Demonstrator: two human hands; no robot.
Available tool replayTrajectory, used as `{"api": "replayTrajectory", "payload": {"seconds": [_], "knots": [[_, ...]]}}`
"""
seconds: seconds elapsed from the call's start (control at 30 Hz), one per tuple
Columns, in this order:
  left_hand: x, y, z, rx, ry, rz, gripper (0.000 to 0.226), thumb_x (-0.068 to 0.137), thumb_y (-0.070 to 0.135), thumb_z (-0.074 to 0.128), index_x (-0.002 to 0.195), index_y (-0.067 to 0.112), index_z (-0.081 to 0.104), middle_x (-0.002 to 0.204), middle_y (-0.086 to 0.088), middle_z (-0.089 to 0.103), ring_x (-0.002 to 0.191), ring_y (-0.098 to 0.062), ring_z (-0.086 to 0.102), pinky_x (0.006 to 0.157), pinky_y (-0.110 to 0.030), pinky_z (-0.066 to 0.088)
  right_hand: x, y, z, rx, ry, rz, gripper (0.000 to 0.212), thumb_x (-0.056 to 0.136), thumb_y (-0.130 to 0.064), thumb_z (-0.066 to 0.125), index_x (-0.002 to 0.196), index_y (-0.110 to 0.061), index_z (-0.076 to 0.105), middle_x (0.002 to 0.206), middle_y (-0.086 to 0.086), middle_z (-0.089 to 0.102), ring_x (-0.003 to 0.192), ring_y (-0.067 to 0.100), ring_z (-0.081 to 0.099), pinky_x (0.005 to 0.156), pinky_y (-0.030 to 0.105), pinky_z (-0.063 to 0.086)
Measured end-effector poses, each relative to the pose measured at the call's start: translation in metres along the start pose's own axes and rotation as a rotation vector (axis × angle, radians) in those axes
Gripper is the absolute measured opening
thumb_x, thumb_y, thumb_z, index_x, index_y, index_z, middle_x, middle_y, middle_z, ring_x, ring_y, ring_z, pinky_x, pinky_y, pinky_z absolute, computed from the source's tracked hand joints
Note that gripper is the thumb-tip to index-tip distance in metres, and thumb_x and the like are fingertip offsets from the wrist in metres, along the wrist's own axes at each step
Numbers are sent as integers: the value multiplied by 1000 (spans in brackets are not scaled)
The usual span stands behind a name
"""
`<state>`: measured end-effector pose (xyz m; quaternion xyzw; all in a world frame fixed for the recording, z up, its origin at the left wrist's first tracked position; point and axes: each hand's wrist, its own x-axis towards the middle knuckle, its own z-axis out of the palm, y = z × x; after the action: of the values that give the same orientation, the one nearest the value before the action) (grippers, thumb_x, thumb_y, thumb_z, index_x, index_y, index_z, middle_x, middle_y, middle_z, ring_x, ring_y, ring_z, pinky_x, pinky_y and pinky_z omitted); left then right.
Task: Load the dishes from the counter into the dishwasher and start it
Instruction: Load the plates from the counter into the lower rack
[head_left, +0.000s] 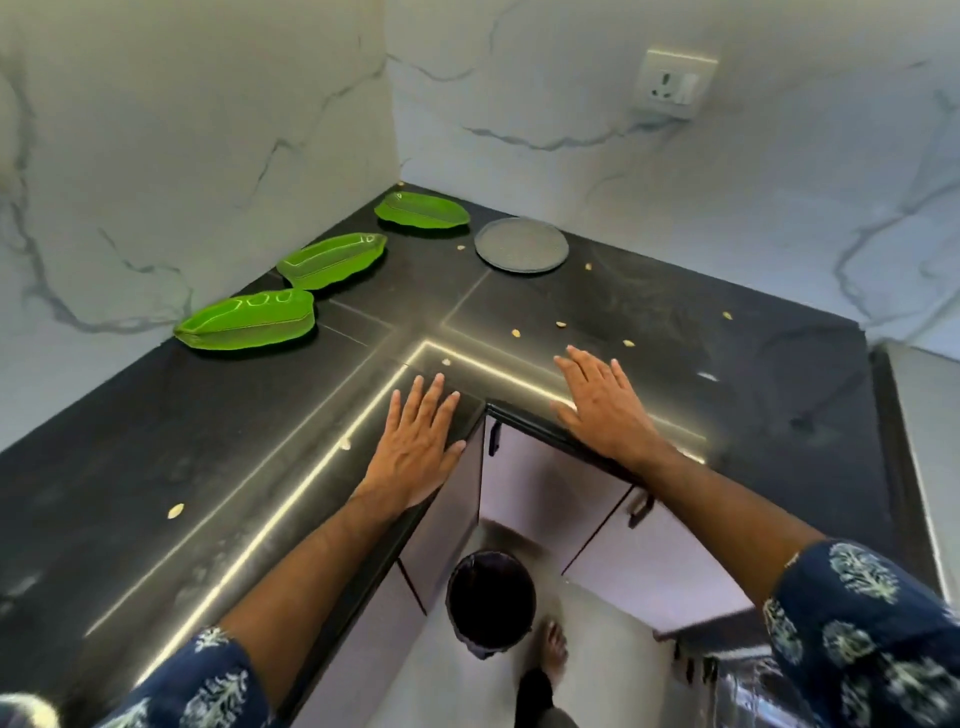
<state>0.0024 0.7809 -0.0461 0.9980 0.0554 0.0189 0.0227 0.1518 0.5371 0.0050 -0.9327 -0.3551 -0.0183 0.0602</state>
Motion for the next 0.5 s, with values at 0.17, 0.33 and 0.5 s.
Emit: {"api": "replayTrajectory", "payload": {"seconds": [0.17, 0.33, 0.5], "knots": [[106, 10, 26, -22, 8, -5, 67, 104, 51, 28, 160, 16, 15, 168, -9, -1, 154, -27, -10, 125, -51, -5, 109, 62, 16, 8, -64, -40, 63, 100, -42, 46, 153, -15, 28, 161, 6, 25, 149, 23, 21, 123, 50, 16], [193, 21, 62, -2, 13, -12, 65, 104, 50, 23, 159, 15, 19, 168, -9, 4, 155, -24, -2, 126, -51, 2, 218, 120, 39, 20, -70, -92, 57, 98, -34, 53, 148, -11, 37, 150, 11, 38, 137, 30, 39, 115, 46, 32], [211, 11, 88, -150, 86, -63, 65, 103, 49, 26, 159, 17, 17, 168, -4, 7, 155, -17, -3, 126, -48, 5, 308, 151, 71, 28, -83, -125, 50, 96, -22, 55, 141, -7, 43, 136, 14, 49, 124, 36, 47, 104, 45, 39]]}}
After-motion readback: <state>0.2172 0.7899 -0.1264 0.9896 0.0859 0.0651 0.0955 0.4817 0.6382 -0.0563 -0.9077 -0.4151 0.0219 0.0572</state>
